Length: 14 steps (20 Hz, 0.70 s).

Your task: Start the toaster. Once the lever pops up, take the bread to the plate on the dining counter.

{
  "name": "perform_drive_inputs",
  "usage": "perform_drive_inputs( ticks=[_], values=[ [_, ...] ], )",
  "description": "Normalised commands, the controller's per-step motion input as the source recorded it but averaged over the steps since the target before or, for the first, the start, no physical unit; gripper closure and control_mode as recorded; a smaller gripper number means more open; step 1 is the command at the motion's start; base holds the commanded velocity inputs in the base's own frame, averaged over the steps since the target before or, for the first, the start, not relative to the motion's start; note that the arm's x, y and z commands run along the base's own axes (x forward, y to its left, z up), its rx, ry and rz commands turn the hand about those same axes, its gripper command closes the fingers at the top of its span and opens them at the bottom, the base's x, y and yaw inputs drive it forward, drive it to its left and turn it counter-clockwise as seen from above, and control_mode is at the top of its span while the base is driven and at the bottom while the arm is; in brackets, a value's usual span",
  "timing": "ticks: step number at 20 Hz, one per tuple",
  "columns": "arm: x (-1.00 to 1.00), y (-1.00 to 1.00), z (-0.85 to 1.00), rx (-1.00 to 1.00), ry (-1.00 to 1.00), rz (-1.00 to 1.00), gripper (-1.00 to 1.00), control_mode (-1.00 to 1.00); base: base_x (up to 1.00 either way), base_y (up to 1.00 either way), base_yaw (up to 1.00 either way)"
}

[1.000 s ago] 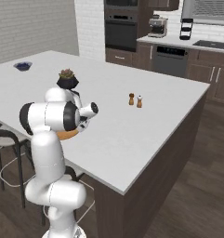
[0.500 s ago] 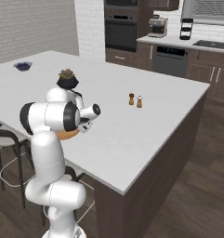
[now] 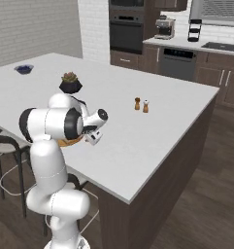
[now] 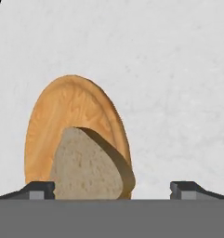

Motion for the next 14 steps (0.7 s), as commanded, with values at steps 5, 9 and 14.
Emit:
perform_drive_inputs(
  ticks=[5,9,14],
  values=[
    [-0.02,0.00,0.12,-0.06,0.09,-0.12,-1.00,-1.00,0.00,0.00,0.00],
    [-0.25,0.02,0.64,0.00,0.06,-0.11,-1.00,-1.00,0.00,0.00,0.00],
    [-0.71,0.04,0.31,-0.13,0.00,-0.14,-1.00,-1.00,0.00,0.00,0.00]
  ],
)
